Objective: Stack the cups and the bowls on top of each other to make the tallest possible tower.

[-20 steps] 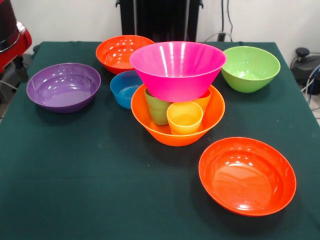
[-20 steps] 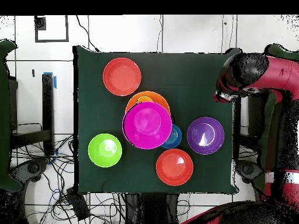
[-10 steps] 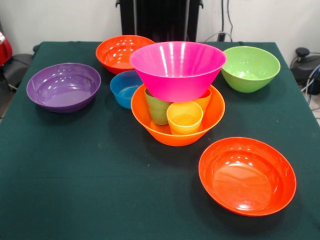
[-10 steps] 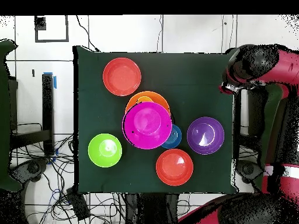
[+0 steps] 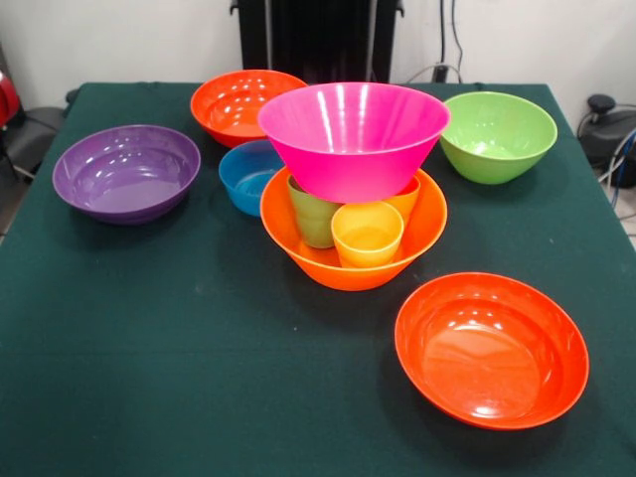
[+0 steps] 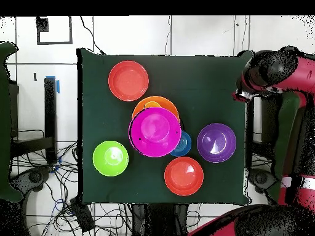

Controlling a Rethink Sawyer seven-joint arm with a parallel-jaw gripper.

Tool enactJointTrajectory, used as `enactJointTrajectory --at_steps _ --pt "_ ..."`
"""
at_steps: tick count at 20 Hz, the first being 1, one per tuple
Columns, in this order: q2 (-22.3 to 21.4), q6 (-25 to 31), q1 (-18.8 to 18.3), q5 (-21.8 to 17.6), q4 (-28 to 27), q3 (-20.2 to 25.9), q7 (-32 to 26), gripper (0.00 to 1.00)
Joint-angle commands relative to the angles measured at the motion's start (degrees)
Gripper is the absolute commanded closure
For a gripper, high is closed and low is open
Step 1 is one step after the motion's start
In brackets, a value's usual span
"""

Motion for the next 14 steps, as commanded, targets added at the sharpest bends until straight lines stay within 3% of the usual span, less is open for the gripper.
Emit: enactJointTrajectory --at_steps 1,14 --pt "-0.7 -3.0 -0.9 0.4 8.6 -0.2 -11.2 0.00" --pt "-5.5 -7.7 -2.9 0.8 19.1 0.1 -7.1 0.00"
